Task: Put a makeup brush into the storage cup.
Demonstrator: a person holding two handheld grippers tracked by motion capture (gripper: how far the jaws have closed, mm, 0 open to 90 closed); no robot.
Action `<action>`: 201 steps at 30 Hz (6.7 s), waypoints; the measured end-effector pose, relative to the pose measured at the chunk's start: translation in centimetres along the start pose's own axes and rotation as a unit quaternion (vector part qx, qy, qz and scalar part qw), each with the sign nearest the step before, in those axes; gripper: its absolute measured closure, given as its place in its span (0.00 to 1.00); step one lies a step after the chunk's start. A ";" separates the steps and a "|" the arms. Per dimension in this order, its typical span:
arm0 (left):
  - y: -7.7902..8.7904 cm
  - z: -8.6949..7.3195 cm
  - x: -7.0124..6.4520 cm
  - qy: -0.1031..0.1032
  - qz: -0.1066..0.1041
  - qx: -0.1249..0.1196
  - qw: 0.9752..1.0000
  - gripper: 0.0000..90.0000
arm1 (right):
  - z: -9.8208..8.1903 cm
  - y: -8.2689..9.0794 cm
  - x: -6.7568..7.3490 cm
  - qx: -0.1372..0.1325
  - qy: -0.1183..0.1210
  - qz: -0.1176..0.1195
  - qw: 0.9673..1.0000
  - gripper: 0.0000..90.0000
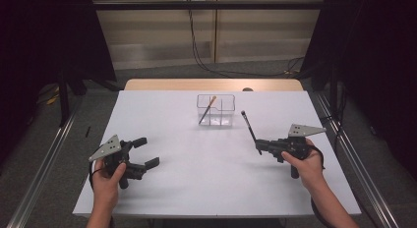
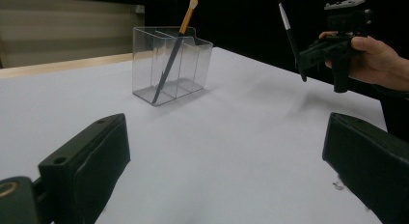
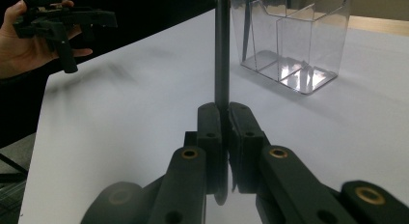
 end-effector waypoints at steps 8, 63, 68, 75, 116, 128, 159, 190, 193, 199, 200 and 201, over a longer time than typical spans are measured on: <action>-0.4 0.1 -0.2 0.001 -0.005 0.000 1.000 0.03 | 0.3 -0.2 0.3 -0.008 0.004 0.001 1.000 0.95; -2.0 0.8 -0.6 0.002 -0.016 0.005 1.000 0.03 | 2.0 -3.1 2.6 -0.026 0.028 0.022 0.999 0.95; -2.2 0.7 -0.6 0.003 -0.018 0.007 1.000 0.03 | 2.2 -3.4 2.8 -0.031 0.028 0.027 0.999 0.95; -2.7 0.6 -0.8 0.006 -0.021 0.011 1.000 0.03 | 2.6 -3.9 3.2 -0.037 0.030 0.033 0.998 0.95; -7.2 1.4 -3.2 -0.001 -0.065 0.024 0.998 0.02 | 2.7 -5.0 4.2 -0.041 0.030 0.046 0.998 0.95; -9.2 1.6 -4.2 -0.001 -0.081 0.027 0.996 0.02 | 2.6 -5.1 4.2 -0.042 0.026 0.047 0.998 0.95; -13.1 2.2 -6.2 0.019 -0.099 0.033 0.994 0.02 | 2.5 -5.6 4.8 -0.039 0.031 0.053 0.997 0.95; -15.1 2.8 -7.2 0.044 -0.115 0.018 0.992 0.11 | 2.3 -6.2 5.4 -0.034 0.039 0.060 0.997 0.95; -15.3 2.8 -7.4 0.042 -0.117 0.017 0.992 0.13 | 2.3 -6.3 5.5 -0.034 0.040 0.061 0.997 0.95; -15.4 3.0 -7.7 0.030 -0.120 0.009 0.992 0.23 | 2.3 -6.5 5.8 -0.032 0.045 0.063 0.996 0.95; -15.4 3.0 -7.8 0.029 -0.121 0.009 0.992 0.24 | 2.3 -6.5 5.8 -0.031 0.046 0.064 0.996 0.95; -15.4 2.9 -7.8 0.028 -0.120 0.009 0.992 0.27 | 2.3 -6.5 5.8 -0.031 0.047 0.063 0.996 0.95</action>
Point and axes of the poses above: each handheld gripper's, and its own axes: y roughly backward along the jaws, z roughly out of its top, x roughly to its left, the point moved 9 cm from there along -y, roughly forward along the jaws, and after that the axes turned 13 degrees about y, right-handed, at the moved point
